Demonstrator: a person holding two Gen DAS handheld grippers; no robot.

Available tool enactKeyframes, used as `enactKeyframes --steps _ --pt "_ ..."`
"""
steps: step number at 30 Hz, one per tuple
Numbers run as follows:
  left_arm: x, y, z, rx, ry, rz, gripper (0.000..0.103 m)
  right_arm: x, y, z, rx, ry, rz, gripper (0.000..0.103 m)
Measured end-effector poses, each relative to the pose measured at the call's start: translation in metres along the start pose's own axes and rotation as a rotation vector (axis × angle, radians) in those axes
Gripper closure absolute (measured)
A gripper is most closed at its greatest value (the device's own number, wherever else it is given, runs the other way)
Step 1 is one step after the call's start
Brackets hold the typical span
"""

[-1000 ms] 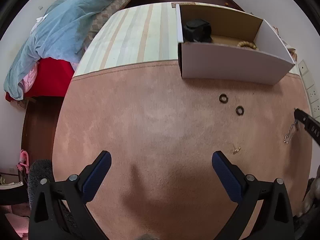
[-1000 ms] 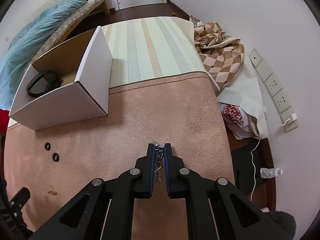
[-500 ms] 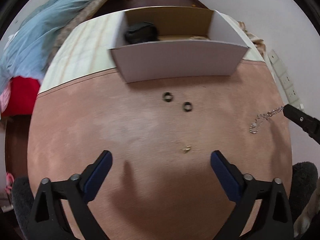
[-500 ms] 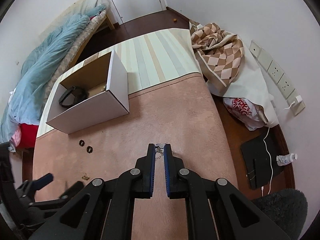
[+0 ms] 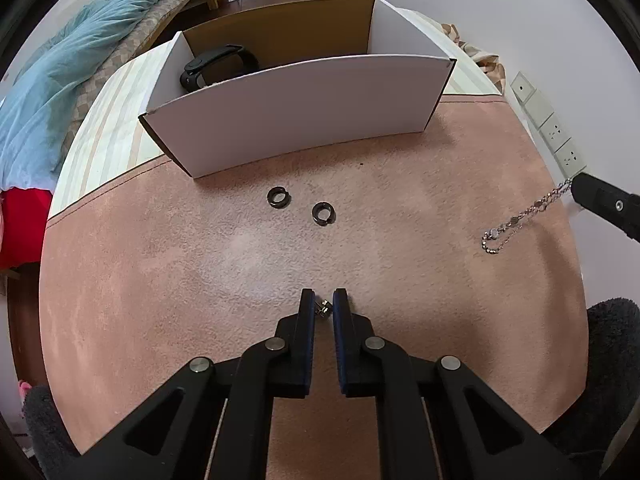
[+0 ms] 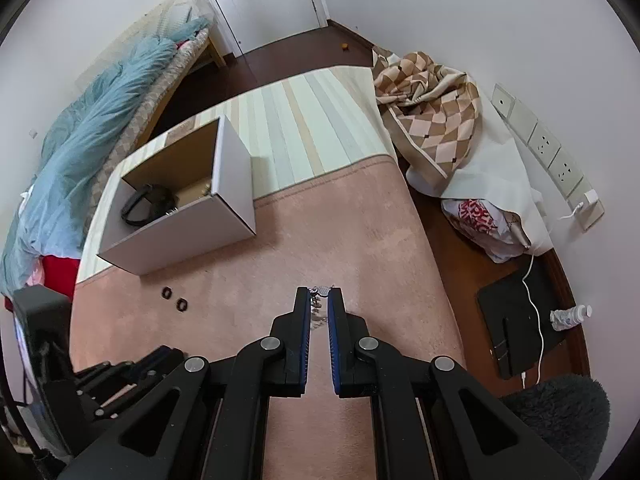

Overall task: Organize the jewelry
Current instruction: 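Grasp the small gold earring with the left tool while the right tool lifts the necklace, then carry the necklace into the white box with right tool while left tool carries the earring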

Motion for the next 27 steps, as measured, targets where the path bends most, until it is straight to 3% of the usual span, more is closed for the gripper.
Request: enactKeyframes --steps 7,12,19,23,27 --pt "0.009 -0.004 -0.030 -0.067 0.041 -0.021 0.097 0.016 -0.016 -0.032 0.068 0.048 -0.009 0.094" --pt "0.034 -0.013 -0.066 -0.125 0.077 -0.037 0.097 0.038 -0.032 -0.064 0.152 0.079 0.000 0.094" --pt "0.103 -0.029 -0.137 -0.160 0.216 -0.038 0.097 0.090 -0.076 -0.109 0.258 0.153 -0.074 0.094" --pt "0.143 -0.038 -0.161 -0.169 0.279 -0.053 0.097 0.117 -0.103 -0.107 0.261 0.168 -0.134 0.094" --pt "0.169 -0.046 -0.162 -0.155 0.292 -0.050 0.097 0.137 -0.122 -0.085 0.272 0.123 -0.155 0.094"
Point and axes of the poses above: each gripper's, at about its wrist camera, not at the fingertips, and z roughly the way its jaws point, y to its right, x to its top, the point moved 9 cm from there along z, roughly the way its jaws point, and after that the axes turned 7 degrees about -x, right-handed, at the moved point
